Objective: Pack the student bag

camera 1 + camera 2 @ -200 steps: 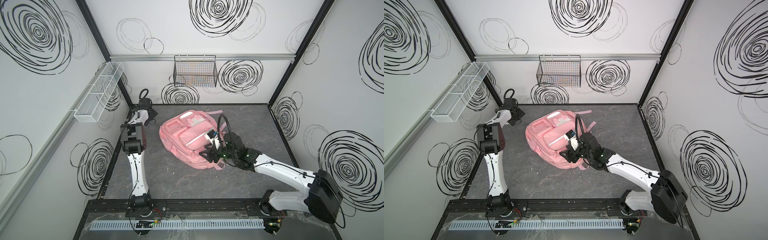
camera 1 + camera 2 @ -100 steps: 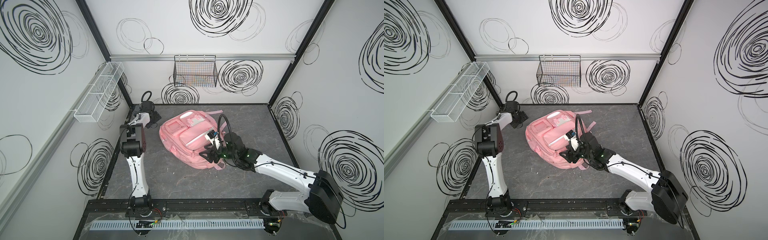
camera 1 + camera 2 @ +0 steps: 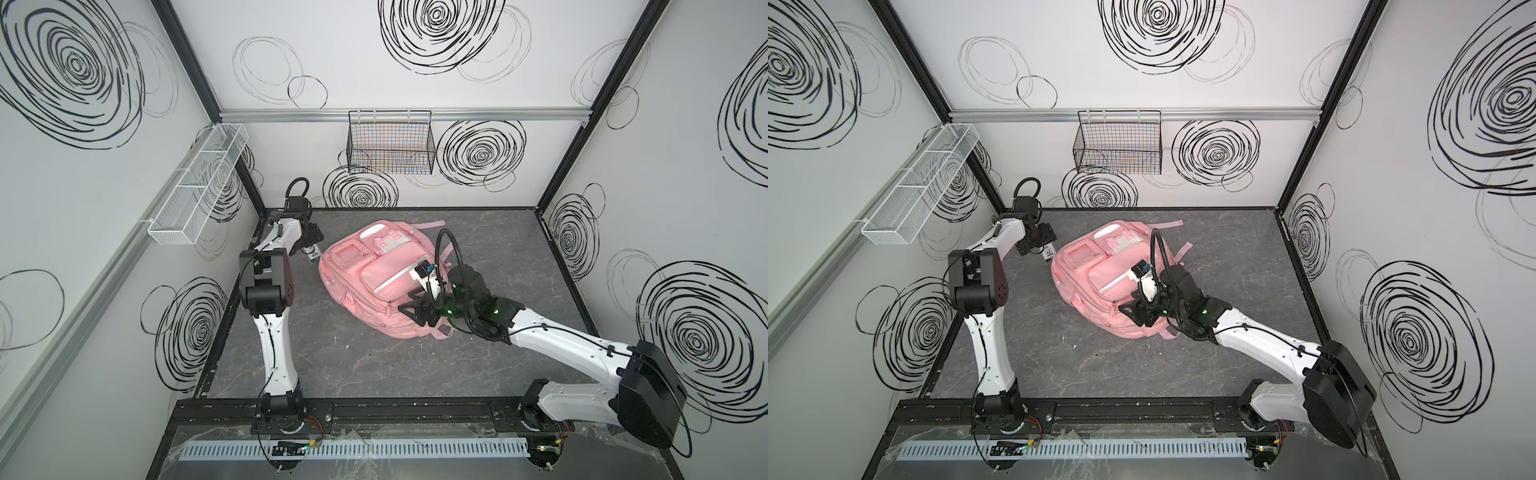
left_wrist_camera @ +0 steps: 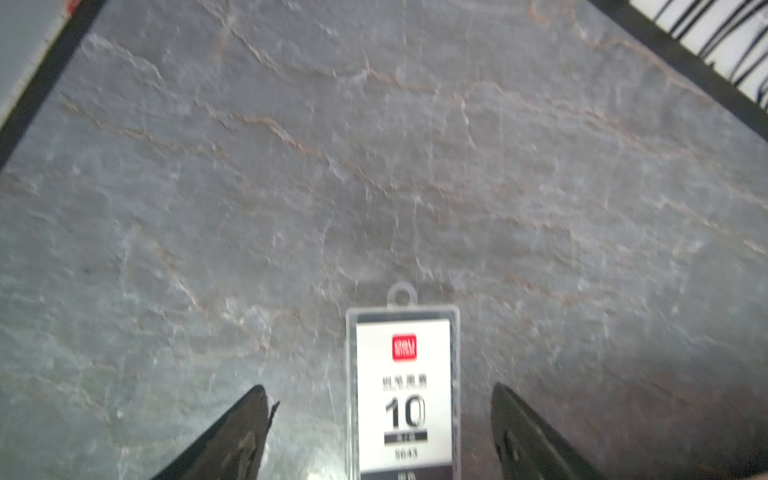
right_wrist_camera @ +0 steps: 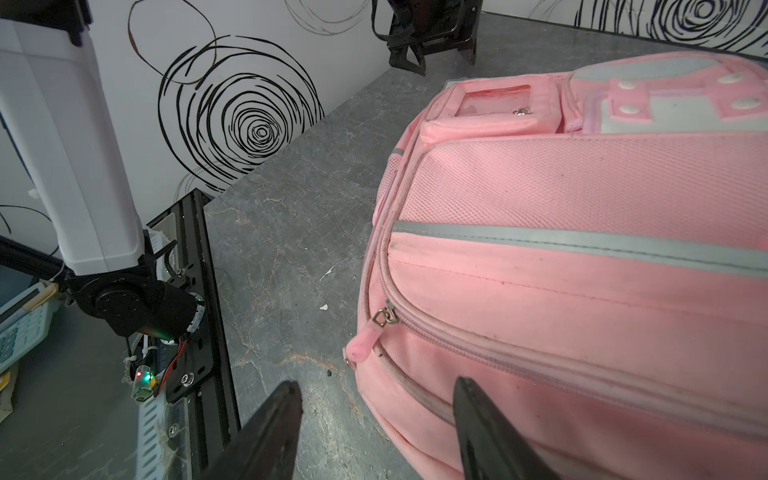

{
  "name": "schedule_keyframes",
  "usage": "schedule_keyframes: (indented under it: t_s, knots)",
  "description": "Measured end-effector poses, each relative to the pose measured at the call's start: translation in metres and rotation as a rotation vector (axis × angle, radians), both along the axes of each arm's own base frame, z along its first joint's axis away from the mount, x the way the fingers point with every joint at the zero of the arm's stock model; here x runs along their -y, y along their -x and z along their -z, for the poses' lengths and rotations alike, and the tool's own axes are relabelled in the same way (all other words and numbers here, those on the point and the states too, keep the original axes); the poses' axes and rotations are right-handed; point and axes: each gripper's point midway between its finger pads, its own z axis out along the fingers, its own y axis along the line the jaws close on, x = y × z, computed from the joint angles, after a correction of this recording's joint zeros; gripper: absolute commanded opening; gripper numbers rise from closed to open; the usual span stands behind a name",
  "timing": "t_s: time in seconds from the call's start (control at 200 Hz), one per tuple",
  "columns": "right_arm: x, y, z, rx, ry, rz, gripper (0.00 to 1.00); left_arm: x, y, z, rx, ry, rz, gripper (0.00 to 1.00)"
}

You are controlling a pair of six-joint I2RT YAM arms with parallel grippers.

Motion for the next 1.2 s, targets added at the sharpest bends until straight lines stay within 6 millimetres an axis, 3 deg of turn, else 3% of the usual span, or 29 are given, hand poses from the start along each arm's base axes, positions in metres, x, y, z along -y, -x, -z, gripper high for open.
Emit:
schedule_keyframes:
  t_s: [0.14, 0.265, 0.51, 0.72, 0.81, 1.001, 1.126, 1.201]
  knots:
    - [0.000, 0.000, 0.001, 0.002, 0.004, -0.001, 0.63, 0.010, 0.001, 0.036, -0.096, -0.043, 0.035, 0.89]
    - [0.001, 0.000, 0.002, 0.001, 0.010, 0.001, 0.62, 0.023, -0.003, 0.031, -0.101, -0.075, 0.081, 0.87]
    - [0.004, 0.002, 0.003, -0.001, 0.021, -0.001, 0.62, 0.031, 0.002, 0.039, -0.082, -0.044, 0.116, 0.68]
    - [0.008, 0.006, -0.003, 0.018, 0.028, -0.007, 0.63, 0.025, 0.029, 0.039, -0.092, -0.026, 0.122, 0.61]
    - [0.011, 0.006, -0.007, 0.032, 0.039, -0.003, 0.63, 0.019, 0.029, 0.036, -0.088, -0.013, 0.118, 0.47]
    - [0.022, 0.000, -0.025, 0.088, 0.042, 0.043, 0.64, -0.001, 0.033, 0.026, -0.098, 0.033, 0.085, 0.42]
    - [0.043, -0.020, -0.034, 0.104, 0.040, 0.127, 0.64, -0.018, 0.026, 0.000, -0.047, 0.034, 0.057, 0.42]
    - [0.064, -0.040, -0.035, 0.084, 0.035, 0.212, 0.64, -0.020, 0.025, -0.030, 0.003, 0.025, 0.054, 0.42]
